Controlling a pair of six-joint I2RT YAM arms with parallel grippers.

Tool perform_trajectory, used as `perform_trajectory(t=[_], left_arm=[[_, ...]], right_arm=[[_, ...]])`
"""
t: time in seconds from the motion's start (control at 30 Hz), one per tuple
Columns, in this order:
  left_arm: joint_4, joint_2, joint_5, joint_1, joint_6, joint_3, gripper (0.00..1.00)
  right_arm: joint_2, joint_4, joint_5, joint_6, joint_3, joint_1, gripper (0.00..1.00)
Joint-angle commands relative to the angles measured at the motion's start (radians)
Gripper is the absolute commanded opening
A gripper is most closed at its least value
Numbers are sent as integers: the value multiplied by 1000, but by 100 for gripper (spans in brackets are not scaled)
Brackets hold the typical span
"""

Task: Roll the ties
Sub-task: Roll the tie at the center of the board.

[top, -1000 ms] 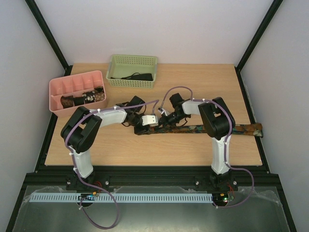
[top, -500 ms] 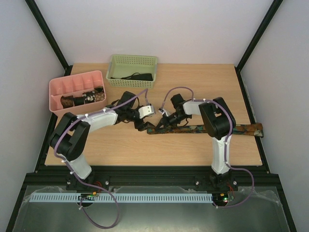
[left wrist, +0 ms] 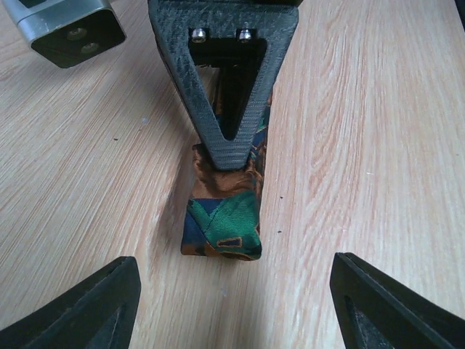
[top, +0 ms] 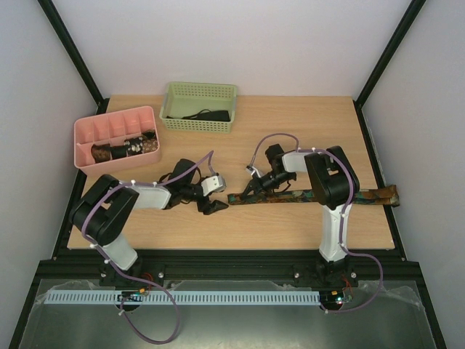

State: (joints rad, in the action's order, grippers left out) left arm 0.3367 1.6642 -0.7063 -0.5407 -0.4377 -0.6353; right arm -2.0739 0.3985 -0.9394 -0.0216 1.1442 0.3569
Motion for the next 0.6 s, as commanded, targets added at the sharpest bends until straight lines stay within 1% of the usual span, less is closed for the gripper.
perform_trajectory(t=[0.0, 0.13, 0.33, 0.43, 0.57], left_arm=[[148, 50, 0, -18, -25, 21, 74], [160, 109, 7, -31, -52, 9, 71], [183, 156, 11, -44, -86, -3, 66], [198, 173, 20, -54, -64, -19, 63], [224, 206, 29, -71, -19, -42, 62]], right_arm=[[-28, 88, 125, -50, -26, -12, 2], [-33, 94, 121, -50, -28, -15, 1], [-30, 90, 120, -43, -38, -16, 1], [-34, 90, 119, -43, -36, -16, 1], [-43, 95, 122, -49, -30, -16, 1]])
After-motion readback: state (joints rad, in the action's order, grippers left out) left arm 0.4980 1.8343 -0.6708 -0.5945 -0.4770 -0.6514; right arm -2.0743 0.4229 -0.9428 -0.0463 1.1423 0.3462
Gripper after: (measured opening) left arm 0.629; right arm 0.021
